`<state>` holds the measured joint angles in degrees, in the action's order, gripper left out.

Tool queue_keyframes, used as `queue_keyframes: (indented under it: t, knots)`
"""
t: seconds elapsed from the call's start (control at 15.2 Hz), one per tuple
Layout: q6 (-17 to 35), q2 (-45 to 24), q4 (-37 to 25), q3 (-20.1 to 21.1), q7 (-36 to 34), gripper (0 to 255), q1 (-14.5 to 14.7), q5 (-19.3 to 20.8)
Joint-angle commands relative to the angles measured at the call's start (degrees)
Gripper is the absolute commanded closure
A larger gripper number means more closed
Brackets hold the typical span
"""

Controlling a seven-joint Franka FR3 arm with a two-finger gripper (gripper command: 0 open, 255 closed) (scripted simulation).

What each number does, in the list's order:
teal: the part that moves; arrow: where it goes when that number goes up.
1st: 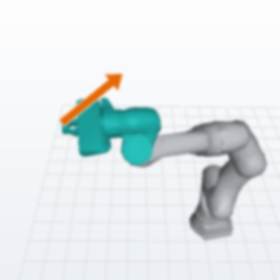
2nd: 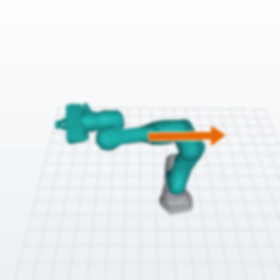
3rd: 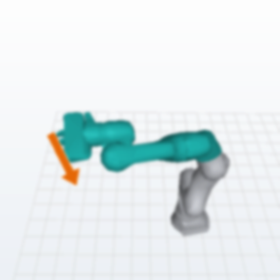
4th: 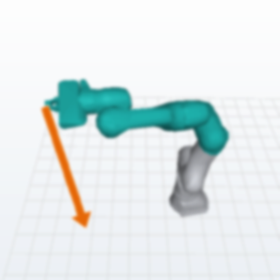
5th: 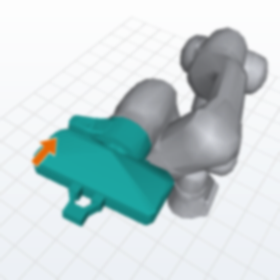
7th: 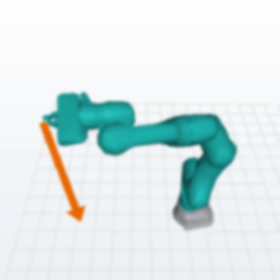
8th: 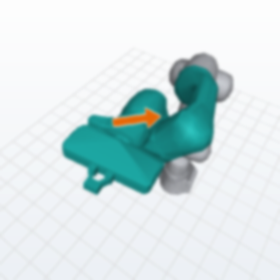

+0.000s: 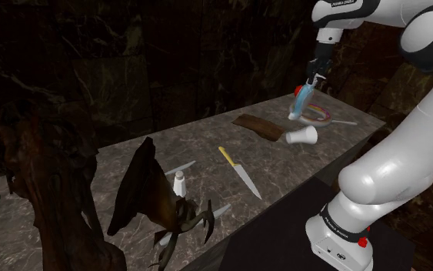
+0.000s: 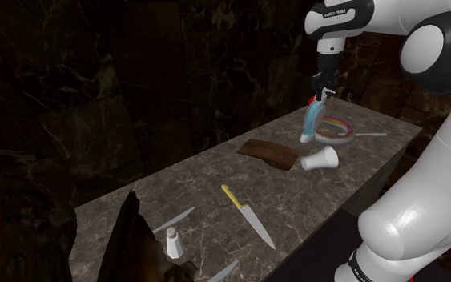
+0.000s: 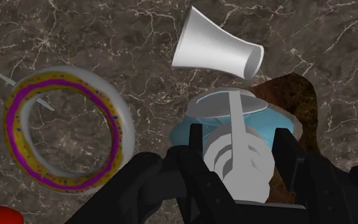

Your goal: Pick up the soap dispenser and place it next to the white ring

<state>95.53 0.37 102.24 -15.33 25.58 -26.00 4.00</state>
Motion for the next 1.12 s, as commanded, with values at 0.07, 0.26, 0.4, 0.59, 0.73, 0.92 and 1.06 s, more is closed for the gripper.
queue_keyframes:
  t: [0.07,0.26,0.4,0.59,0.73,0.92,1.06]
  knots:
    - [0.2,-0.5,-0.6,-2.1,4.3,255,-2.1,0.3]
    - [0.2,-2.3,-2.6,-4.2,8.6,255,-4.2,0.1]
    - [0.1,-3.8,-4.3,-5.6,11.5,255,-5.7,-0.2]
    - [-0.1,-6.5,-7.4,-7.5,15.9,255,-8.1,-0.9]
    - [-0.4,-8.7,-9.9,-8.6,18.8,255,-9.8,-1.7]
    - [-1.1,-12.4,-14.3,-10.2,23.2,255,-12.7,-3.1]
    - [-1.8,-15.2,-17.8,-11.1,26.2,255,-14.9,-4.3]
